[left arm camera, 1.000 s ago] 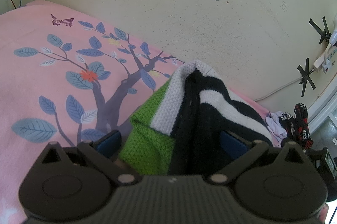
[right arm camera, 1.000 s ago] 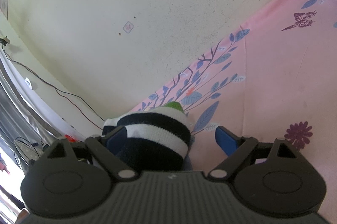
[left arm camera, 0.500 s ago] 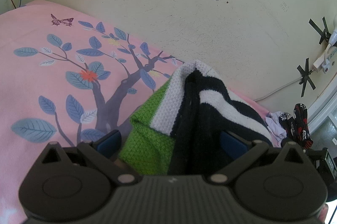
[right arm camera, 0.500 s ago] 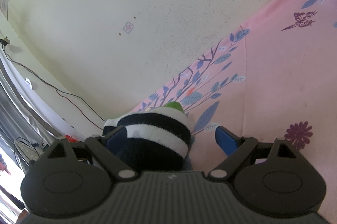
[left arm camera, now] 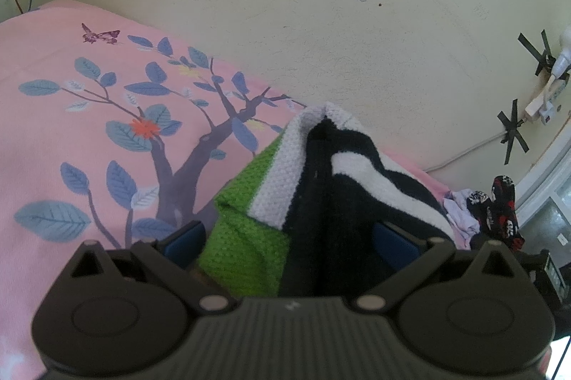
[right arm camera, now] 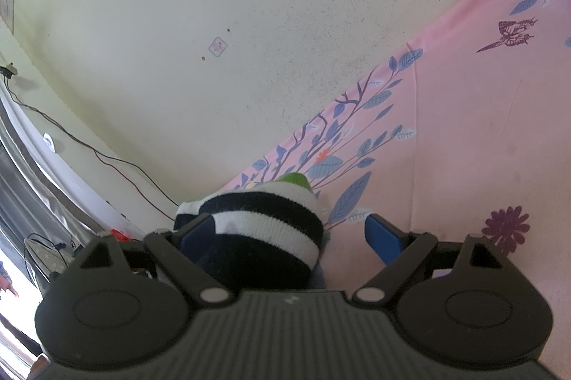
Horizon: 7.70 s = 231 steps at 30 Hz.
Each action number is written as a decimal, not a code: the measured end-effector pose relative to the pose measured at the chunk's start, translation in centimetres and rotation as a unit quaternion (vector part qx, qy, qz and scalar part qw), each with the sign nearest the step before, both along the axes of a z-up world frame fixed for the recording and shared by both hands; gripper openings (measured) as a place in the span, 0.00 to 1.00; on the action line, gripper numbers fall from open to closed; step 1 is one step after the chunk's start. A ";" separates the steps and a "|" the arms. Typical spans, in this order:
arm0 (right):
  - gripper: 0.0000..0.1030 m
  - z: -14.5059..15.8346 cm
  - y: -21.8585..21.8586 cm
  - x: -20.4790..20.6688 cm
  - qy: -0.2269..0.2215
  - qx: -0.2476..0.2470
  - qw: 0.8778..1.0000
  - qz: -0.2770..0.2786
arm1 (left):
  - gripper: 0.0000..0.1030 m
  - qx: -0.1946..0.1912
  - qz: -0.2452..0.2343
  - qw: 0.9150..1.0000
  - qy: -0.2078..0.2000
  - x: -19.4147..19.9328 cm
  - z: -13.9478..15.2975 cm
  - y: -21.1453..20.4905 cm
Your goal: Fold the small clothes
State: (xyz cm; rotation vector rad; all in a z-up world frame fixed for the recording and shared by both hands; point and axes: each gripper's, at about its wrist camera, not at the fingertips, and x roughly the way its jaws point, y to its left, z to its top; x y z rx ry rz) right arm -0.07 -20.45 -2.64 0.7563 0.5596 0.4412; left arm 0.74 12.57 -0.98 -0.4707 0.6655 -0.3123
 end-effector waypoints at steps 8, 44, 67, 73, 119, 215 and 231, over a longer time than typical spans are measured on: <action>0.82 0.1 0.1 0.0 0.001 0.001 1.000 0.000 | 1.00 0.000 -0.003 1.000 -0.001 0.0 0.0 0.0; 0.82 0.1 0.1 0.0 0.002 0.003 1.000 0.000 | 0.97 0.000 -0.007 1.000 -0.003 0.0 -0.1 -0.1; 0.82 0.2 0.1 0.0 0.003 0.004 1.000 0.000 | 0.96 0.000 -0.008 1.000 -0.004 0.1 -0.1 -0.2; 0.82 0.1 0.0 0.0 0.003 0.004 1.000 0.000 | 0.96 -0.003 -0.008 1.000 0.000 0.2 -0.2 -0.1; 0.83 0.4 3.2 -0.3 0.007 -0.068 0.995 0.079 | 1.00 -0.010 -0.037 0.999 0.010 0.4 -0.6 -0.4; 0.83 0.7 3.0 -0.3 0.010 -0.061 0.995 0.079 | 1.00 -0.010 -0.038 0.999 0.008 0.4 -0.6 -0.4; 0.83 0.8 3.0 -0.3 0.011 -0.060 0.995 0.079 | 1.00 -0.010 -0.038 0.999 0.007 0.4 -0.7 -0.4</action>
